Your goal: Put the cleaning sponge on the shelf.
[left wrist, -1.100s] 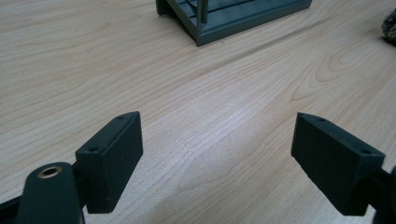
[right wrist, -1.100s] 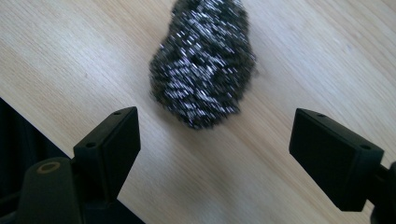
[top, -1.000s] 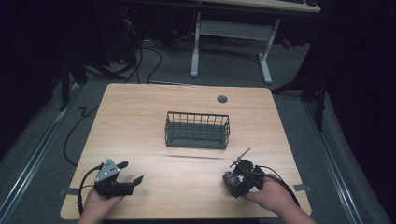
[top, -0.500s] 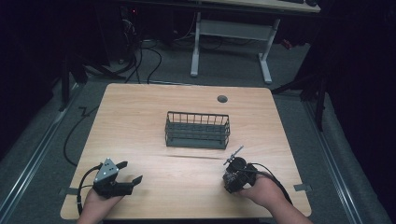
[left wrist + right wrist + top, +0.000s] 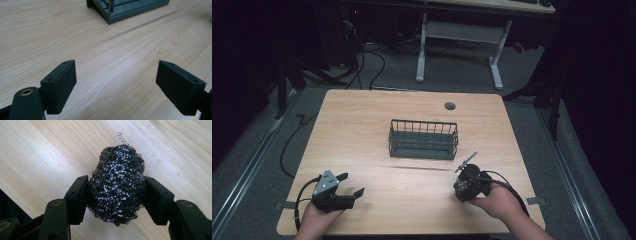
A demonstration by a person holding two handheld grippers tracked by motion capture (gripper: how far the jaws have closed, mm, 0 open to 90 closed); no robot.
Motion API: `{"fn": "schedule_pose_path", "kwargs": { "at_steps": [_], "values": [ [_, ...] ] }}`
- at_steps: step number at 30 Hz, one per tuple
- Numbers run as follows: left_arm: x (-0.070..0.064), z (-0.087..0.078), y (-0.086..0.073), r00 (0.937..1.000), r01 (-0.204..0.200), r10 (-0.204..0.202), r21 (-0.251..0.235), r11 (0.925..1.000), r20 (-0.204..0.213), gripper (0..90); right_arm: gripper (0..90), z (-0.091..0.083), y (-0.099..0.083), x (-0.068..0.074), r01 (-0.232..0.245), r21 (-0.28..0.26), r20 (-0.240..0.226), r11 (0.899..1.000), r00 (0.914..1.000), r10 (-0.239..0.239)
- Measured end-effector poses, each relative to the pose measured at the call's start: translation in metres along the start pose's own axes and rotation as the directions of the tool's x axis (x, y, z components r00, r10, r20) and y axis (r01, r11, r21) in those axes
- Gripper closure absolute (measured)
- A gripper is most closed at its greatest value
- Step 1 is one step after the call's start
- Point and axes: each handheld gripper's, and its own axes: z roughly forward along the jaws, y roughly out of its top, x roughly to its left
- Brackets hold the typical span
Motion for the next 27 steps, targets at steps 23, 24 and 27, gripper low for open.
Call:
{"fn": "schedule_pose_path", "kwargs": {
  "at_steps": [23, 24, 27],
  "values": [
    [0.001, 0.0, -0.002, 1.0, 0.006, -0.006, 0.007, 1.0, -0.003, 17.2, 41.9, -0.029, 0.023, -0.022, -0.035, 0.018, -0.045, 0.999, 0.9983, 0.036],
    [0.002, 0.0, -0.002, 1.0, 0.007, -0.006, 0.007, 1.0, -0.003, 17.2, 41.9, -0.033, 0.028, -0.024, -0.03, 0.022, -0.031, 0.999, 0.999, 0.031],
    [0.001, 0.0, -0.002, 1.0, 0.007, -0.007, 0.009, 0.9999, -0.002, 17.2, 41.9, -0.037, 0.031, -0.025, -0.02, 0.025, -0.024, 0.999, 0.9995, 0.021]
  ]
}}
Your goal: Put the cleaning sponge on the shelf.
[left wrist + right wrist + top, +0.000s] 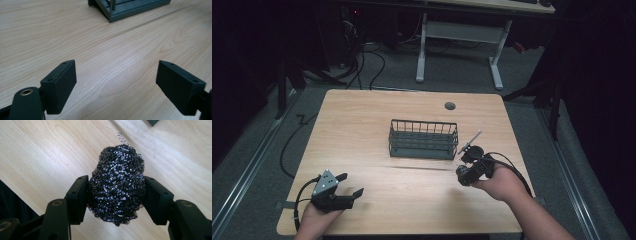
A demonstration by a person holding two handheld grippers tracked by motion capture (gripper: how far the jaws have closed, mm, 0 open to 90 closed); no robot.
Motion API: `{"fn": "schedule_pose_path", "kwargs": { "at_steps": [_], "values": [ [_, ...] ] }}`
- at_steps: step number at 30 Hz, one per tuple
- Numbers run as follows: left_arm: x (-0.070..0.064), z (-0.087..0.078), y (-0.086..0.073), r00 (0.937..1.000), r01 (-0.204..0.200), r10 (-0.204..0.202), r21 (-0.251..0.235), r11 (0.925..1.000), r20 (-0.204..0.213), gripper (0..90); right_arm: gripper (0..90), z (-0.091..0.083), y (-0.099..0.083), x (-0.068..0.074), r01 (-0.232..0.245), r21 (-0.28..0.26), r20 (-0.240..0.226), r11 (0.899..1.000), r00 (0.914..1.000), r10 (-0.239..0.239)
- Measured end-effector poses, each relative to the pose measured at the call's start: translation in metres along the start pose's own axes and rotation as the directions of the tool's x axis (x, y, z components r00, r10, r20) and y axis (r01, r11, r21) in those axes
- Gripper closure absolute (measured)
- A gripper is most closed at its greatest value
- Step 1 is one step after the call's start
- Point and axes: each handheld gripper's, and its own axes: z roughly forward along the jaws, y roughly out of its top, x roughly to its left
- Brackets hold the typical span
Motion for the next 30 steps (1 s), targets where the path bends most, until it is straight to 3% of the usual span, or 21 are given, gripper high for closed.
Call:
{"fn": "schedule_pose_path", "kwargs": {
  "at_steps": [2, 3, 4, 14, 23, 26, 28, 30],
  "values": [
    [-0.001, 0.0, 0.0, 1.0, -0.003, 0.003, 0.0, 1.0, 0.002, 17.2, 42.1, -0.004, 0.004, -0.002, 0.005, 0.003, 0.004, 1.0, 1.0, -0.005],
    [0.0, 0.0, 0.0, 1.0, -0.002, 0.002, -0.001, 1.0, 0.003, 17.2, 42.2, -0.007, 0.006, 0.0, -0.029, 0.01, 0.006, 1.0, 0.9996, 0.029],
    [0.0, 0.0, 0.0, 1.0, -0.002, 0.002, -0.001, 1.0, 0.002, 17.2, 42.4, -0.009, 0.009, -0.004, -0.004, 0.001, 0.005, 1.0, 1.0, 0.004],
    [0.001, 0.001, 0.0, 1.0, 0.003, -0.003, 0.002, 1.0, 0.005, 17.2, 42.3, -0.025, 0.026, -0.015, -0.04, 0.01, -0.007, 0.999, 0.9992, 0.04],
    [0.001, 0.0, 0.0, 1.0, 0.003, -0.003, -0.004, 1.0, 0.005, 17.2, 42.4, -0.036, 0.041, -0.018, -0.032, 0.011, -0.008, 0.999, 0.9995, 0.032],
    [0.001, 0.0, 0.0, 1.0, 0.003, -0.003, -0.004, 1.0, 0.005, 17.2, 42.4, -0.039, 0.047, -0.02, -0.053, 0.01, -0.02, 0.999, 0.9984, 0.053],
    [0.002, -0.001, 0.0, 1.0, 0.003, -0.003, -0.003, 1.0, 0.007, 17.2, 42.4, -0.04, 0.051, -0.022, -0.038, 0.007, -0.013, 0.999, 0.9992, 0.039],
    [0.003, -0.001, 0.0, 1.0, 0.005, -0.005, -0.007, 1.0, 0.006, 17.2, 42.4, -0.04, 0.055, -0.023, -0.058, 0.011, -0.01, 0.998, 0.9982, 0.059]
  ]
}}
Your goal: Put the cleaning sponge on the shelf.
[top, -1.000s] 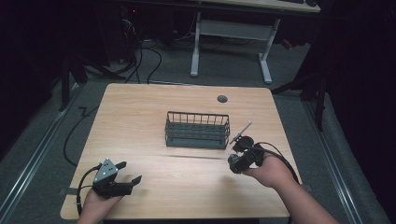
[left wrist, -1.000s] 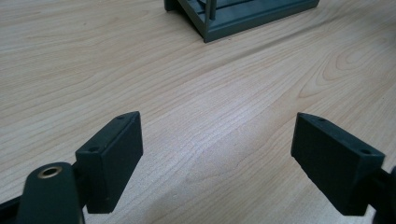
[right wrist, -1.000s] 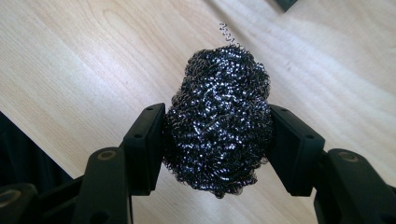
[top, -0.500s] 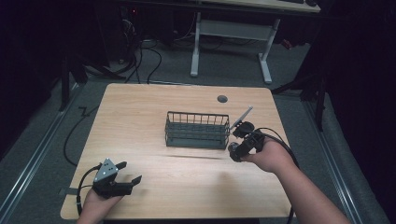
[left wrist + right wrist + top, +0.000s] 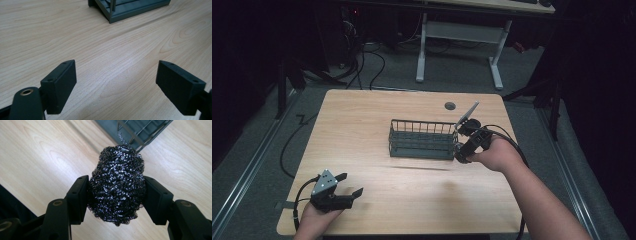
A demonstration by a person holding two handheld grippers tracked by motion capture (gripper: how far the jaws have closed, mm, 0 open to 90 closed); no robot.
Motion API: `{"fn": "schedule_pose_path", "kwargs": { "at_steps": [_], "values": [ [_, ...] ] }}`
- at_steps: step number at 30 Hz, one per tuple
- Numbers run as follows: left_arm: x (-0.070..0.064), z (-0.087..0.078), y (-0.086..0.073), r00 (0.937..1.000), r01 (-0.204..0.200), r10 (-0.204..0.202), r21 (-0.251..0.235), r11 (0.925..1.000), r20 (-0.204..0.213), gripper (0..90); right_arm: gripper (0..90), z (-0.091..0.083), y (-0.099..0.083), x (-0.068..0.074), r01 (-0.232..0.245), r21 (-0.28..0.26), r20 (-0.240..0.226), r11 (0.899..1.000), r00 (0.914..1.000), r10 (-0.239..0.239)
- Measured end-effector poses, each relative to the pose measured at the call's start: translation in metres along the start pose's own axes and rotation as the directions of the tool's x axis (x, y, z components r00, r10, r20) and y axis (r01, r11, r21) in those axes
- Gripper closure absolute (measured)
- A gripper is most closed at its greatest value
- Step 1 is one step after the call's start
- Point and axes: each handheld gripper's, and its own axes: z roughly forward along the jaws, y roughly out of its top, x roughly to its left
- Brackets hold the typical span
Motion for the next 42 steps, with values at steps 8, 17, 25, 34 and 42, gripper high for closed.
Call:
{"fn": "schedule_pose_path", "kwargs": {
  "at_steps": [8, 17, 25, 34, 42],
  "values": [
    [0.001, -0.001, 0.0, 1.0, 0.002, -0.002, -0.003, 1.0, 0.003, 17.3, 42.4, 0.002, 0.019, -0.002, 0.002, 0.001, 0.0, 1.0, 1.0, -0.002],
    [0.001, 0.0, 0.0, 1.0, 0.003, -0.003, -0.001, 1.0, 0.006, 17.3, 42.3, 0.0, 0.042, -0.003, 0.006, 0.0, 0.009, 1.0, 0.9999, -0.006],
    [0.002, 0.001, -0.001, 1.0, 0.007, -0.007, -0.002, 1.0, 0.005, 17.4, 42.2, 0.003, 0.062, -0.005, 0.026, -0.005, 0.03, 1.0, 0.9992, -0.026],
    [0.001, 0.0, 0.0, 1.0, 0.001, -0.001, 0.002, 1.0, 0.006, 17.4, 42.1, 0.011, 0.079, -0.007, 0.019, -0.003, 0.028, 1.0, 0.9994, -0.019],
    [0.001, 0.001, -0.001, 1.0, 0.003, -0.003, 0.001, 1.0, 0.007, 17.4, 41.9, 0.021, 0.091, -0.011, 0.003, 0.021, 0.03, 1.0, 0.9995, -0.004]
  ]
}}
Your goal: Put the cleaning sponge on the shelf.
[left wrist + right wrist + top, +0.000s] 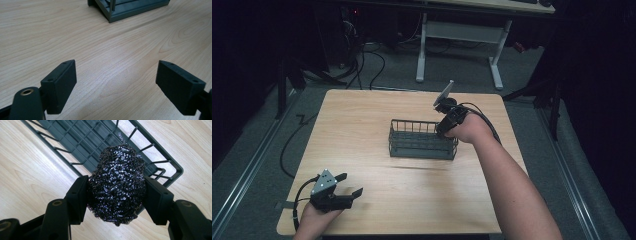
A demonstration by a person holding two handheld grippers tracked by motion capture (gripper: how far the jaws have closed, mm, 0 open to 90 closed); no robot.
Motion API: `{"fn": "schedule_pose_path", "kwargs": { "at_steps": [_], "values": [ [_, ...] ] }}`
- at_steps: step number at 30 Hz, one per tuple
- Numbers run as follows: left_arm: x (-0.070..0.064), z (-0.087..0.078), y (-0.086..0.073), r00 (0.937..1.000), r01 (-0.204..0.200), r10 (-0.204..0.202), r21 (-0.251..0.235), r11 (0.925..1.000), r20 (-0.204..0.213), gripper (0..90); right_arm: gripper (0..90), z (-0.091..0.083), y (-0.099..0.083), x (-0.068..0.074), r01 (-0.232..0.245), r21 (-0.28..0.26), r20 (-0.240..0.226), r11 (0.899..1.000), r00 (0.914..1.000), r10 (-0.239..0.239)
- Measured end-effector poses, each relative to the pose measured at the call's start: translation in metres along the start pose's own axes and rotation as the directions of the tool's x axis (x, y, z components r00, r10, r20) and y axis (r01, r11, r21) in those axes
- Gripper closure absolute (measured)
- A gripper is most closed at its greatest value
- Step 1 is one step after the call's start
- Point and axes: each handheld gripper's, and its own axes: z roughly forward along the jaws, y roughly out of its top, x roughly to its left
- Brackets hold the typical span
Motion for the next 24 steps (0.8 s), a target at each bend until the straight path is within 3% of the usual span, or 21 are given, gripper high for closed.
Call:
{"fn": "schedule_pose_path", "kwargs": {
  "at_steps": [2, 10, 13, 16, 18, 19, 21, 24],
  "values": [
    [0.0, 0.0, 0.0, 1.0, 0.0, 0.0, 0.004, 1.0, 0.0, 17.4, 41.9, 0.005, 0.001, -0.002, 0.023, 0.004, 0.01, 1.0, 0.9997, -0.023],
    [0.001, 0.0, 0.0, 1.0, 0.0, 0.0, 0.002, 1.0, 0.0, 17.4, 41.7, 0.017, 0.006, -0.006, -0.001, 0.009, 0.021, 1.0, 0.9998, 0.0],
    [0.001, -0.001, 0.0, 1.0, 0.0, 0.0, 0.002, 1.0, 0.0, 17.4, 41.5, 0.025, 0.008, -0.008, -0.03, 0.029, 0.006, 0.999, 0.9995, 0.03],
    [0.0, -0.001, 0.0, 1.0, -0.001, 0.001, -0.002, 1.0, 0.001, 17.4, 41.4, 0.029, 0.008, -0.01, -0.021, 0.031, 0.005, 0.999, 0.9998, 0.021],
    [0.0, -0.001, 0.0, 1.0, 0.001, -0.001, -0.003, 1.0, 0.002, 17.4, 41.3, 0.035, 0.009, -0.01, -0.04, 0.039, 0.005, 0.998, 0.9992, 0.04],
    [0.0, 0.0, 0.0, 1.0, 0.001, -0.001, -0.003, 1.0, 0.002, 17.4, 41.2, 0.037, 0.01, -0.011, -0.028, 0.033, 0.005, 0.999, 0.9996, 0.028],
    [0.0, -0.001, 0.0, 1.0, 0.002, -0.002, 0.0, 1.0, 0.002, 17.4, 40.8, 0.044, 0.011, -0.01, -0.059, 0.044, 0.0, 0.997, 0.9982, 0.059],
    [0.001, -0.001, 0.0, 1.0, -0.001, 0.001, 0.0, 1.0, 0.0, 17.4, 40.4, 0.048, 0.013, -0.01, -0.053, 0.049, -0.006, 0.997, 0.9986, 0.053]
  ]
}}
